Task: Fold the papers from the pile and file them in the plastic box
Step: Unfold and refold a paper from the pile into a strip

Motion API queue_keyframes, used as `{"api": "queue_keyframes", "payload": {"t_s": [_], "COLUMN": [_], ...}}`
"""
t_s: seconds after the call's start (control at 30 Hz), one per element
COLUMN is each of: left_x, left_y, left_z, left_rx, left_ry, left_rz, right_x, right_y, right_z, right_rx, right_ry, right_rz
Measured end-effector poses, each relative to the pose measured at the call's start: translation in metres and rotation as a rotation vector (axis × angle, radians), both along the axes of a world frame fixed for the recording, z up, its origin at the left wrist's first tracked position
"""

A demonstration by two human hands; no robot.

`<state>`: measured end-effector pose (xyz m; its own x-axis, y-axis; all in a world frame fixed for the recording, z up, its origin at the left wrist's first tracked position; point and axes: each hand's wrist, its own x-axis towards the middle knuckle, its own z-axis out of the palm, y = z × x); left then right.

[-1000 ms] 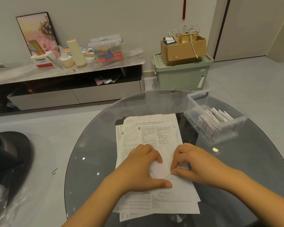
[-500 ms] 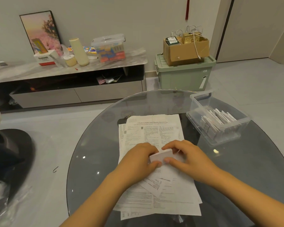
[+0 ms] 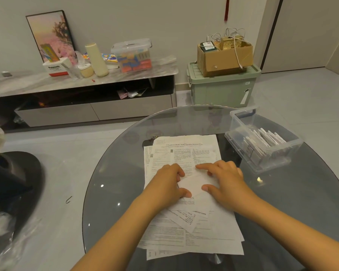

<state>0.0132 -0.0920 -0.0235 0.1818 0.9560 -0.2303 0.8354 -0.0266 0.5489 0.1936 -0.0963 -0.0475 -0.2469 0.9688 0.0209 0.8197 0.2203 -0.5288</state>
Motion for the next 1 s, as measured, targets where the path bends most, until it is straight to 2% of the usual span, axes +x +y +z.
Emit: {"api": "queue_keyframes", "payload": {"t_s": [0.2, 0.33, 0.47, 0.57, 0.73, 0.87, 1.0], "left_x": [0.002, 0.0, 0.0, 0.011, 0.031, 0.052, 0.076], "left_y": [-0.004, -0.005, -0.008, -0.01, -0.008, -0.001, 0.008], "left_z": [0.004, 0.009, 0.017, 0.026, 0.036, 0.045, 0.056], "left_rx": [-0.007, -0.04, -0.062, -0.081, -0.053, -0.001, 0.03], "left_ry": [-0.011, -0.187, -0.399, -0.594, -0.76, -0.799, -0.86], "left_rz": [0.015, 0.1, 0.179, 0.232, 0.331, 0.357, 0.327], "right_x": [0.001, 0.003, 0.008, 0.016, 0.023, 0.03, 0.043], "right_y": [-0.001, -0.007, -0.007, -0.008, -0.01, -0.012, -0.01], "right_z": [0.001, 0.008, 0.018, 0.031, 0.055, 0.065, 0.075], "right_rx": [-0.021, -0.057, -0.135, -0.107, -0.12, -0.152, -0.09], "right_ry": [0.014, 0.066, 0.267, 0.447, 0.782, 0.846, 0.924], "right_rz": [-0.002, 0.004, -0.055, -0.135, -0.248, -0.287, -0.359]}}
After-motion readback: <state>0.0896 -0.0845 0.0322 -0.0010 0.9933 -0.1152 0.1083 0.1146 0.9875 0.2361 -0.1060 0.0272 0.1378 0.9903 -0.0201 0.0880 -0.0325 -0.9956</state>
